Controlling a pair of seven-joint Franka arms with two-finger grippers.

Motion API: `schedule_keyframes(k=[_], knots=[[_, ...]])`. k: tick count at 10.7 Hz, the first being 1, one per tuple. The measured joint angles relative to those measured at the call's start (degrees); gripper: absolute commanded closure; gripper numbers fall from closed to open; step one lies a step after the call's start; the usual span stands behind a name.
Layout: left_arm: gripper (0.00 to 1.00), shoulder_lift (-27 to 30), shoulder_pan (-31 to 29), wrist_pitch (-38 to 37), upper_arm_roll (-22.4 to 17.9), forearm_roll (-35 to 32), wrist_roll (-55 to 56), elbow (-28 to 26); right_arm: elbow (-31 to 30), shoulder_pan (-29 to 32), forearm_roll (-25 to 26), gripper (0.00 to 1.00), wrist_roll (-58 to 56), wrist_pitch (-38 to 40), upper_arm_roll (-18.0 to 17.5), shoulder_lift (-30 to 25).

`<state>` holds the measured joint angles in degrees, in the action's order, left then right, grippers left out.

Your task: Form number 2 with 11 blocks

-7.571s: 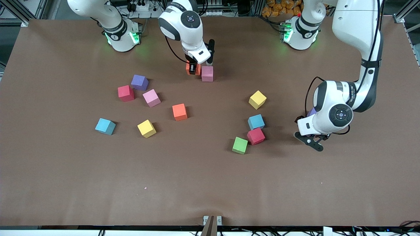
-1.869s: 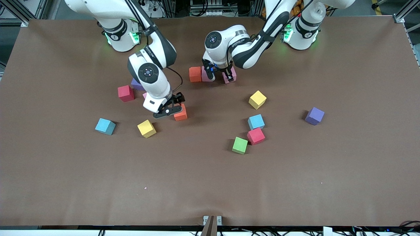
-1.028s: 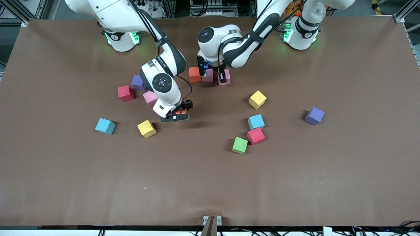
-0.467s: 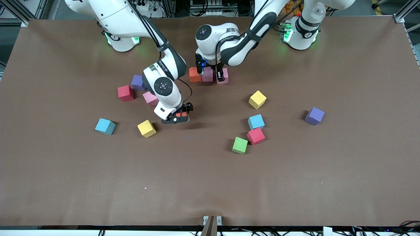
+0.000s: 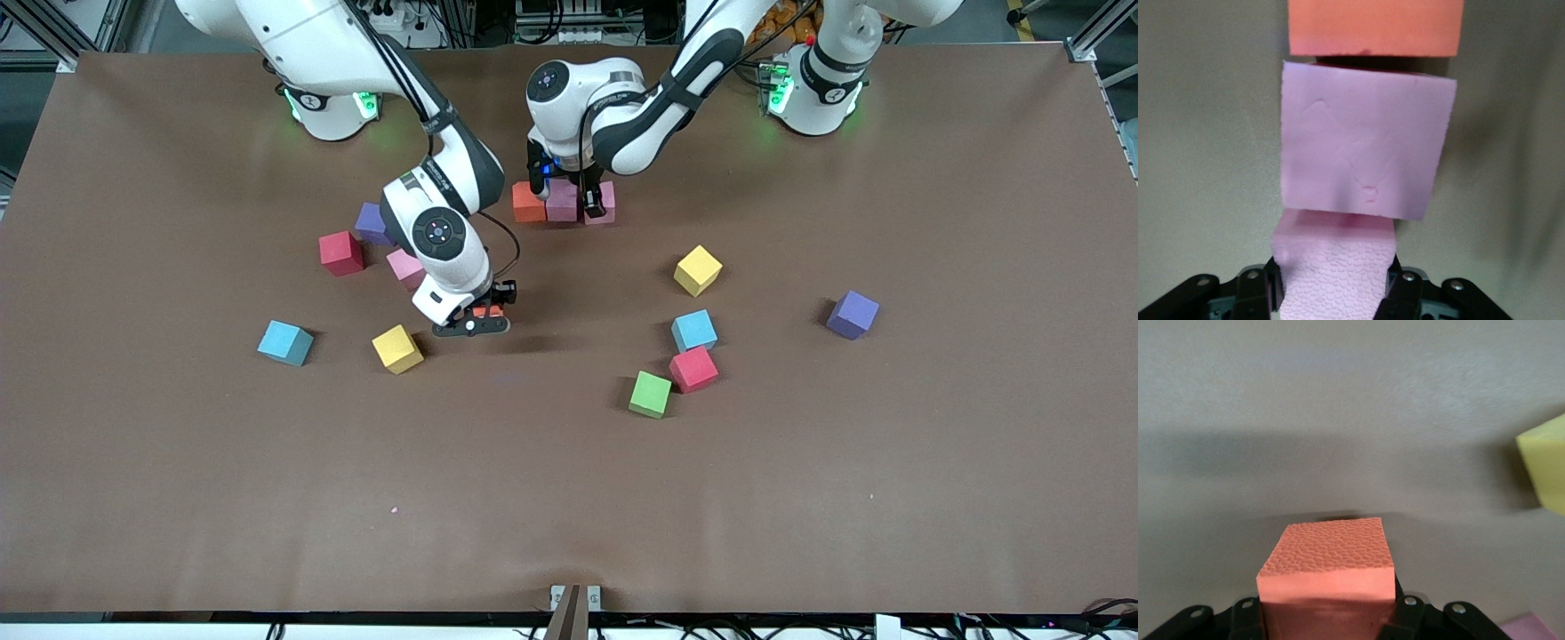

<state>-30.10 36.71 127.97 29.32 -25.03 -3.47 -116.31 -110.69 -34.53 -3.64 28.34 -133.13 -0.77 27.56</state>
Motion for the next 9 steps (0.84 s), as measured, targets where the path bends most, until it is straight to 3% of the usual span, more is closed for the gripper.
schedule_keyframes(k=[3,9], knots=[[0.90,-0.11,0.27,-0.16,0.21,-1.89,-0.03,0.00,2.01,0.89,0.00,0.72,-0.06,4.71,0.04,-1.61],[0.90,-0.26,0.80,-0.44,0.25,-3.57,-0.21,0.16,2.06,0.89,0.00,0.71,-0.07,4.85,0.03,-1.60]])
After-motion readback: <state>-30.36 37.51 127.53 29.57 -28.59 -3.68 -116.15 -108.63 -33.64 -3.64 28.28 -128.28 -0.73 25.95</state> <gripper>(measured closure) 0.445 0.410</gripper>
